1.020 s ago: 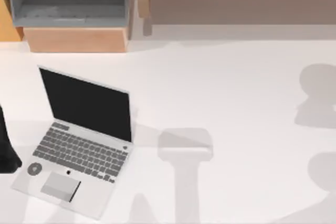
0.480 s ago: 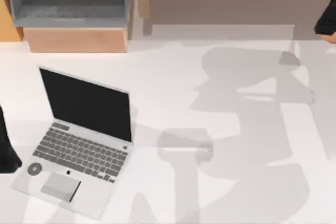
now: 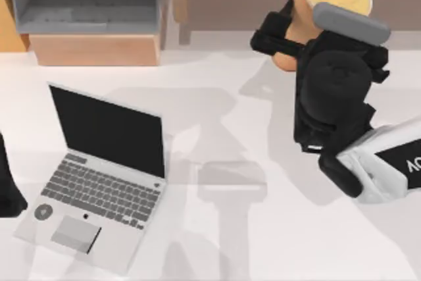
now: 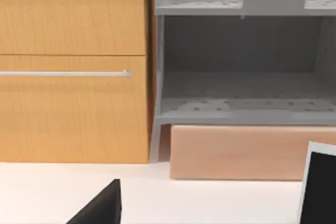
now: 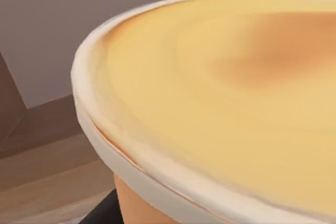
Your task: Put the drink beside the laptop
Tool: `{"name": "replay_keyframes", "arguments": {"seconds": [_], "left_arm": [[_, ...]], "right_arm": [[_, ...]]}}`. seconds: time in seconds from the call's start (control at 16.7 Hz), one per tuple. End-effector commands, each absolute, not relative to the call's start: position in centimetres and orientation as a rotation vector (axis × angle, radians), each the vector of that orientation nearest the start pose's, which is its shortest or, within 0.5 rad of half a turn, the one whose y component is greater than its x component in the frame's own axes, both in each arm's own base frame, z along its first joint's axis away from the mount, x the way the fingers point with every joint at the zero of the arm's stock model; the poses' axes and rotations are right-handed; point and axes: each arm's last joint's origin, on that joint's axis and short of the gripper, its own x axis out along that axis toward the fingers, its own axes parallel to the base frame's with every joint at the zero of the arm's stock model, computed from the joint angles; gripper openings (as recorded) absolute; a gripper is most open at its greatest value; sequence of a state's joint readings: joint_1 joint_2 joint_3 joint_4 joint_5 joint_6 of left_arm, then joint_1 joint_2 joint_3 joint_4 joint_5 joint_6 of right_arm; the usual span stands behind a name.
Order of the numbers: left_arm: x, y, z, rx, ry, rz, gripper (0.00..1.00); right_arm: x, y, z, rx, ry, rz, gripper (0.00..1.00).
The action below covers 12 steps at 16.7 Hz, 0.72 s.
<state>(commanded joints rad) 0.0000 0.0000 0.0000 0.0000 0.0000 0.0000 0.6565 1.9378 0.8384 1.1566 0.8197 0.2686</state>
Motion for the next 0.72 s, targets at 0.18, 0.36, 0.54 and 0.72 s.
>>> {"name": "replay_keyframes", "arguments": {"seconds": [0.18, 0.36, 0.54, 0.72], "left_arm": [[10.6, -0.1, 16.0, 0.0, 0.0, 0.0, 1.0], [10.6, -0.1, 16.0, 0.0, 0.0, 0.0, 1.0], [10.6, -0.1, 16.0, 0.0, 0.0, 0.0, 1.0], [10.6, -0.1, 16.0, 0.0, 0.0, 0.0, 1.0]], "right_arm": [[26.2, 26.9, 15.9, 0.299, -0.027, -0.13, 0.0], [21.4, 30.7, 15.4, 0.256, 0.011, -0.113, 0.0], [17.5, 32.7, 14.6, 0.181, 0.041, -0.083, 0.0], [14.7, 33.6, 13.5, 0.093, 0.065, -0.05, 0.0]]}}
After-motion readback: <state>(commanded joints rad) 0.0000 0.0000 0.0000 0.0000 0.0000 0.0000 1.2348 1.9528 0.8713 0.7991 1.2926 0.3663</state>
